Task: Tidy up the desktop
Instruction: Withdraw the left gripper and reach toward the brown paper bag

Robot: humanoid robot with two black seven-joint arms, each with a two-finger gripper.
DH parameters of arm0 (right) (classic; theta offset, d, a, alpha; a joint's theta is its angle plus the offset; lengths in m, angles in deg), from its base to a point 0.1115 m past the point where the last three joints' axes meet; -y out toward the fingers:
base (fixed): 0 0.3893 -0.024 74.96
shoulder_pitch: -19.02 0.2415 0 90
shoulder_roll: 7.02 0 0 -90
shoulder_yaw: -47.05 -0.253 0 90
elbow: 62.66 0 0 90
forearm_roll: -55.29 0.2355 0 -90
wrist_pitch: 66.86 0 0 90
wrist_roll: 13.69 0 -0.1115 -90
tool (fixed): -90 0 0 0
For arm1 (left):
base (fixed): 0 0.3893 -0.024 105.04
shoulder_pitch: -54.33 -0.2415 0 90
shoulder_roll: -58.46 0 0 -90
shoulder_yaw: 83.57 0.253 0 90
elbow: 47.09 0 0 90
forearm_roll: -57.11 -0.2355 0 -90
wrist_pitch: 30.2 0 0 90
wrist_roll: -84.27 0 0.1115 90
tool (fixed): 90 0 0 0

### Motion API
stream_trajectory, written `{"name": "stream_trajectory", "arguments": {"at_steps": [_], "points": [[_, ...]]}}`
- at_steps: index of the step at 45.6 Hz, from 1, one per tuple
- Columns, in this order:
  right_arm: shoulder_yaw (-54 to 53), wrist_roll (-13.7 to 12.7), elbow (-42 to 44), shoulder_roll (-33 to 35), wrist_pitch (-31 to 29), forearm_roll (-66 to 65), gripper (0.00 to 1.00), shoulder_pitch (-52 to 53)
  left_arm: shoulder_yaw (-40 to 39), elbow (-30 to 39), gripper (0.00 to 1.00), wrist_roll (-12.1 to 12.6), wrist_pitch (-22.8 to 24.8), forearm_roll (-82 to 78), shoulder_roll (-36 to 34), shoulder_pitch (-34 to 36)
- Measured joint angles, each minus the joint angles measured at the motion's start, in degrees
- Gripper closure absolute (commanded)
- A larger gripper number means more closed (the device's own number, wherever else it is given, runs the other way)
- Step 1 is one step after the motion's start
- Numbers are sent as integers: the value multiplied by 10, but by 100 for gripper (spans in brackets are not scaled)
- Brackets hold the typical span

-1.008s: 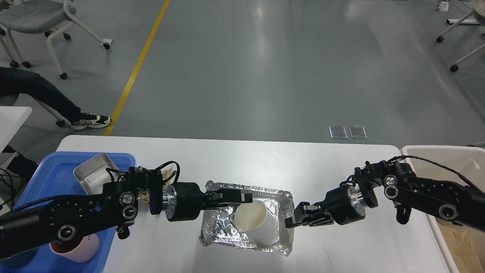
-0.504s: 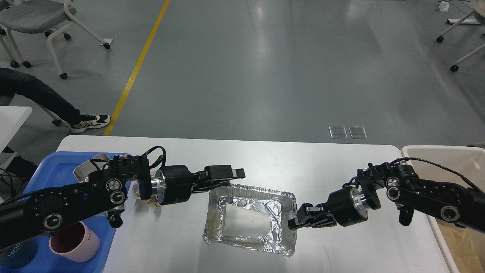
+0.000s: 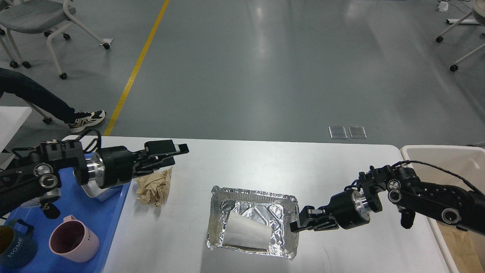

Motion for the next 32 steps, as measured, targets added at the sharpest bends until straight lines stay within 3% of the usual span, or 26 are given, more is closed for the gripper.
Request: {"name": "stream_trajectory", "arguments": {"at_steps": [6,19,32], "points": [[0,0,3,0,1,0,100,-2,0,4,26,-2,-9,4,-71,-10],[-1,0,3,3,2,-1,100,-3,-1,4,20,-8,-85,93,-198,-66],[-6,0,1,21,2,0,100,-2,5,-2,20,-46,-121,189,-272,-131]]}}
